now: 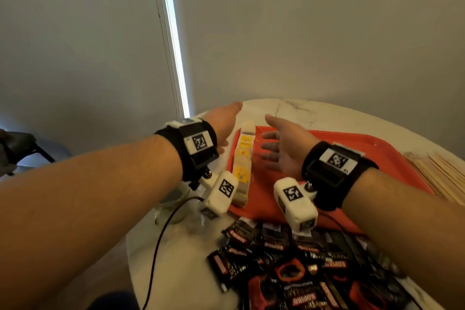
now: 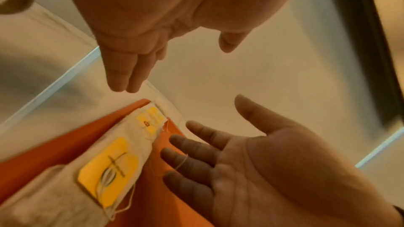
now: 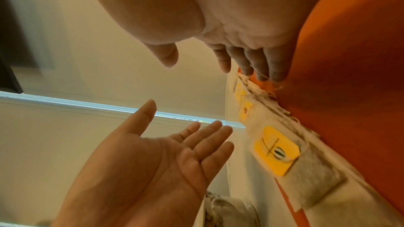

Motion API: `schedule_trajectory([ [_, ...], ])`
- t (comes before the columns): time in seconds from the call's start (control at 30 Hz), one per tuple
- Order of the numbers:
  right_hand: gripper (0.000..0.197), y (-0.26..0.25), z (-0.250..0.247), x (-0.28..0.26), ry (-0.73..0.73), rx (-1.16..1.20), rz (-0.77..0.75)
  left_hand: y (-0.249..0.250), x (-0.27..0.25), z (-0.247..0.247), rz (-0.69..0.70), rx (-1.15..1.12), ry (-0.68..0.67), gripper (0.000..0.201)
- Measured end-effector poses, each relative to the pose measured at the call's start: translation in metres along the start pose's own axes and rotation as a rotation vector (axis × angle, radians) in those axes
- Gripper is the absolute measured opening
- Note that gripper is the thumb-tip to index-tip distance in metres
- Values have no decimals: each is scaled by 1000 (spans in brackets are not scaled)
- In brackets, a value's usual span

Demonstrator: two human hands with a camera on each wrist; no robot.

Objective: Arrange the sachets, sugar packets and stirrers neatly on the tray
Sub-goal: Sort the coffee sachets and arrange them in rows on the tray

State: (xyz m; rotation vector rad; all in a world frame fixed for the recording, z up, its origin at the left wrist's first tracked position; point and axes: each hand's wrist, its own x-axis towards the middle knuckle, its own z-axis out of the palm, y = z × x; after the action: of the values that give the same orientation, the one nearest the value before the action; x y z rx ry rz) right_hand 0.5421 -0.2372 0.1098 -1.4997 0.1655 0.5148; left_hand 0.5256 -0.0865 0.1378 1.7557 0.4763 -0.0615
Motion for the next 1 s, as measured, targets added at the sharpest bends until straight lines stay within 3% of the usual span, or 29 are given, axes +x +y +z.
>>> schedule_trajectory([
  [0.07, 46, -5, -4, -16, 1, -147, -51, 2, -18, -6, 109, -14, 35, 57],
  [0.17, 27, -7, -10, -45, -28, -427, -154, -4, -56, -13, 348, -35, 83, 11],
  [0.27, 24, -1, -13, -78, -98, -765, -223, -28, -104, -19, 475, 91, -15, 4],
  [0.33, 29, 7, -13, -99, -182, -990, -221, -53, -133, -23, 494, 290, -61, 7],
  [0.43, 56, 19, -14, -131, -310, -1262, -215, -86, -165, -30, 431, 548, -137, 29],
  [0.53, 87, 29, -19, -158, -424, -1413, -151, -103, -188, -38, 311, 718, -257, 75],
  [0.63, 108, 43, -22, -175, -525, -1496, -139, -113, -199, -41, 282, 782, -389, 128],
  [0.77, 122, 55, -10, -177, -446, -1630, -254, -123, -195, -29, 291, 989, -288, 154],
  [0.87, 103, 53, -3, -173, -395, -1673, -285, -123, -182, -23, 262, 951, -228, 150],
  [1.0, 89, 48, 1, -168, -339, -1753, -359, -114, -180, -19, 240, 932, -171, 97],
])
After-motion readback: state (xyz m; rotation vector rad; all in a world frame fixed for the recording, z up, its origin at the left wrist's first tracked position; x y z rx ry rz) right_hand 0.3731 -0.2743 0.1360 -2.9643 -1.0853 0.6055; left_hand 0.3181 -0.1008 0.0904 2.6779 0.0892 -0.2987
